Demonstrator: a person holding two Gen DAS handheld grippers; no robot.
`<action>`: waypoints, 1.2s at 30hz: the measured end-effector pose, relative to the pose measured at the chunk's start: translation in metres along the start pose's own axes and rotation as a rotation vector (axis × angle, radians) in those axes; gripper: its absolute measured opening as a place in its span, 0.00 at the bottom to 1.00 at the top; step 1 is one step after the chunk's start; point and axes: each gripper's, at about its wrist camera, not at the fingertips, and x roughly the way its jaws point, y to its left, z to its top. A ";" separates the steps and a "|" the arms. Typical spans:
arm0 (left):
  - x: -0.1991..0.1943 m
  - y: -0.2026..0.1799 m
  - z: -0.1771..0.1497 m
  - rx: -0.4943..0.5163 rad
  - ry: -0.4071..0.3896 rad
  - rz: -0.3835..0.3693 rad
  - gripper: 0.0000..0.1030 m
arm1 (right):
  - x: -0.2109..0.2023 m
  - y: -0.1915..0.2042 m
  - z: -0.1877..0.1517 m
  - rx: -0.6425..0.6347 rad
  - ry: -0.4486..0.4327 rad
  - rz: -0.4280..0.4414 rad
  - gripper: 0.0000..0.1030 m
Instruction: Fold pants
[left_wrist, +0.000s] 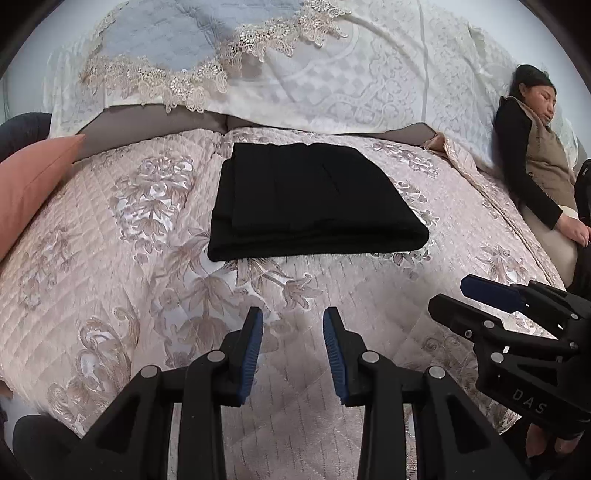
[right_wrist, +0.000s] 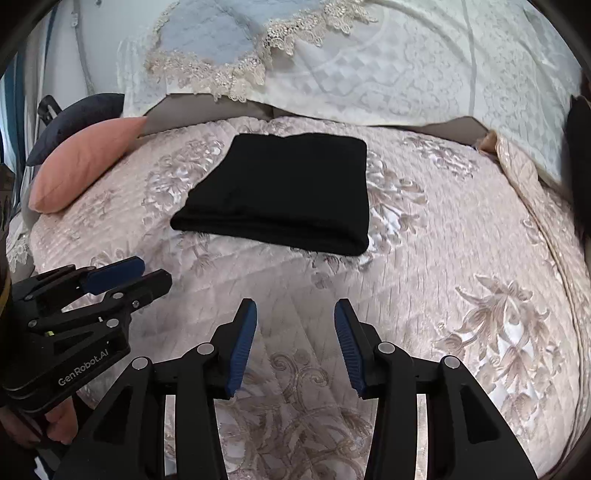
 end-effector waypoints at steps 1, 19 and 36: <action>0.000 0.000 0.000 0.000 0.001 0.001 0.35 | 0.001 0.000 0.000 -0.001 0.002 -0.004 0.43; 0.006 -0.002 -0.002 0.009 0.017 0.001 0.35 | 0.003 0.004 0.003 -0.017 0.005 -0.007 0.46; 0.002 -0.001 -0.001 0.001 0.014 -0.013 0.35 | 0.000 0.011 0.005 -0.042 -0.001 -0.010 0.46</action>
